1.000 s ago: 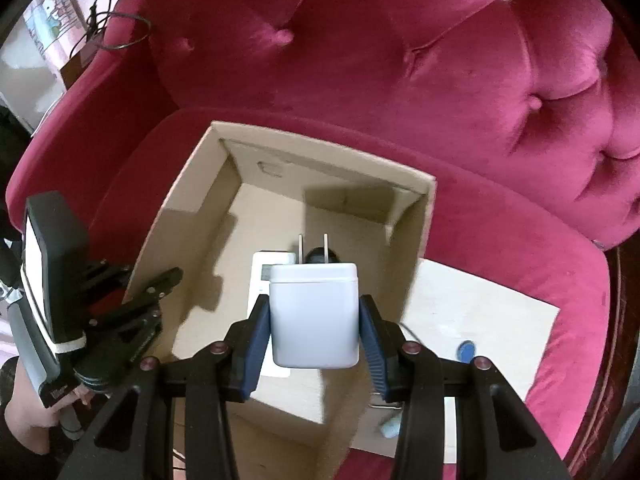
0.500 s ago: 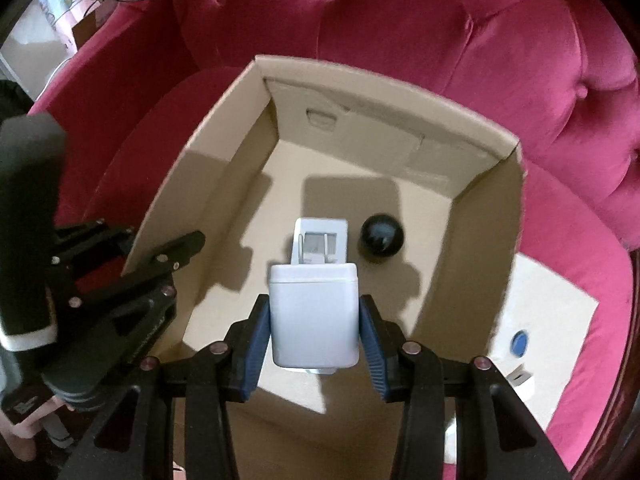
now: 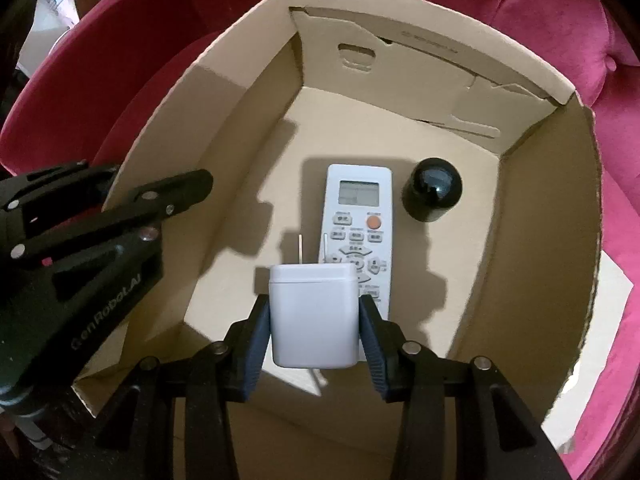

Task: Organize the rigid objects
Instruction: 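Lower the charger onto the box floor and open the right gripper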

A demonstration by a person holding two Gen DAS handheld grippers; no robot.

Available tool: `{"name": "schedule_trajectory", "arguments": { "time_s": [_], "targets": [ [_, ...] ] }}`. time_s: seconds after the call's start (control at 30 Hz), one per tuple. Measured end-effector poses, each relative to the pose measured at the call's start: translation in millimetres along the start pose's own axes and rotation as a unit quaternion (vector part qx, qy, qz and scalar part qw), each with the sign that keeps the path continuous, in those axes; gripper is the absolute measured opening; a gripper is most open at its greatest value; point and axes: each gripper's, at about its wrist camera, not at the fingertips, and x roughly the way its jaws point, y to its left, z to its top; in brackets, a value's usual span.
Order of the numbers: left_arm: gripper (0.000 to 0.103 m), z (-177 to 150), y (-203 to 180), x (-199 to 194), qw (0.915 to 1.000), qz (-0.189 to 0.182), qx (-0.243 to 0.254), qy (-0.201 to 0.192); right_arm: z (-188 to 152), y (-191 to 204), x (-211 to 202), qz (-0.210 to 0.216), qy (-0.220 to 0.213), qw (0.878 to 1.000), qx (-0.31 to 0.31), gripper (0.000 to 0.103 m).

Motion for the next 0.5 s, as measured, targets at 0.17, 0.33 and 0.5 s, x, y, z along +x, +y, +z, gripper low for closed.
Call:
{"name": "schedule_trajectory", "arguments": {
  "time_s": [0.17, 0.33, 0.5],
  "targets": [
    [0.016, -0.1, 0.5, 0.2, 1.0, 0.0, 0.0, 0.0, -0.7, -0.2, 3.1, 0.004, 0.004, 1.0, 0.0, 0.047],
    [0.016, 0.3, -0.4, 0.1, 1.0, 0.001, 0.002, 0.0, 0.3, -2.5, 3.7, 0.011, 0.0, 1.0, 0.005, 0.049],
    [0.016, 1.5, -0.1, 0.4, 1.0, 0.001, 0.0, 0.001, 2.1, -0.9, -0.9, 0.005, -0.006, 1.0, -0.004, 0.052]
  ]
}}
